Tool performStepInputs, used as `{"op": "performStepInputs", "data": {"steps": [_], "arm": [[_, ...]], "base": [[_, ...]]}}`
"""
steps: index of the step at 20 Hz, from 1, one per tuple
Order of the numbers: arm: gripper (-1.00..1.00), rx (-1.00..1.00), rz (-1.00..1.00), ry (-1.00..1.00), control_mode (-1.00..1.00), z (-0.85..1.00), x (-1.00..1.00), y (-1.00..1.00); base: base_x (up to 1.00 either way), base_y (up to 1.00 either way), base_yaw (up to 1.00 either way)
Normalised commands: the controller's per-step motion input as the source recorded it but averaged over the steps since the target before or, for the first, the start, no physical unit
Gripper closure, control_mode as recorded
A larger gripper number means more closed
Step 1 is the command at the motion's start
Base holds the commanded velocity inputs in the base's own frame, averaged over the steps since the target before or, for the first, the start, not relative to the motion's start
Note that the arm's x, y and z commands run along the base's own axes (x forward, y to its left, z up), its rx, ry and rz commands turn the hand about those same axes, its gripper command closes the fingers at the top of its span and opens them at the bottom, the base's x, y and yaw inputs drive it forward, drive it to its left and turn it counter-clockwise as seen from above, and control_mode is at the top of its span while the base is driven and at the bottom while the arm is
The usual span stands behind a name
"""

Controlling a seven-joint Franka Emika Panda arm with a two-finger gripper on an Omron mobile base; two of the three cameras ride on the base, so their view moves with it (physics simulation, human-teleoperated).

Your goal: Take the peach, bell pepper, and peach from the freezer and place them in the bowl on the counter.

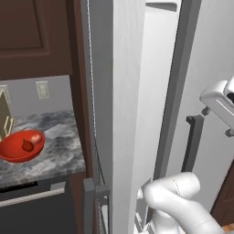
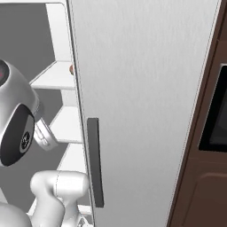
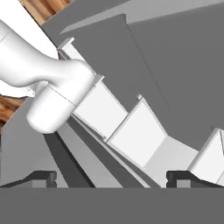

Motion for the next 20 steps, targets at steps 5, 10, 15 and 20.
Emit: {"op": "performStepInputs", "data": {"steps": [5,10,15,20], "arm": [[-1.0,0.0,0.0,0.0,-1.0,0.07,0.09,-0.04],[-1.0,-0.01,0.0,0.0,-1.0,0.15,0.42,0.29],[-1.0,-0.03,0.0,0.0,-1.0,0.05,0.49,0.08],[-1.0,0.02,0.0,0.0,-1.0,0.05,0.61,0.0]], "base": [[0.19,0.11,-0.06],[0.0,0.0,0.0],[0.0,0.0,0.0],[0.0,0.0,0.0]]}}
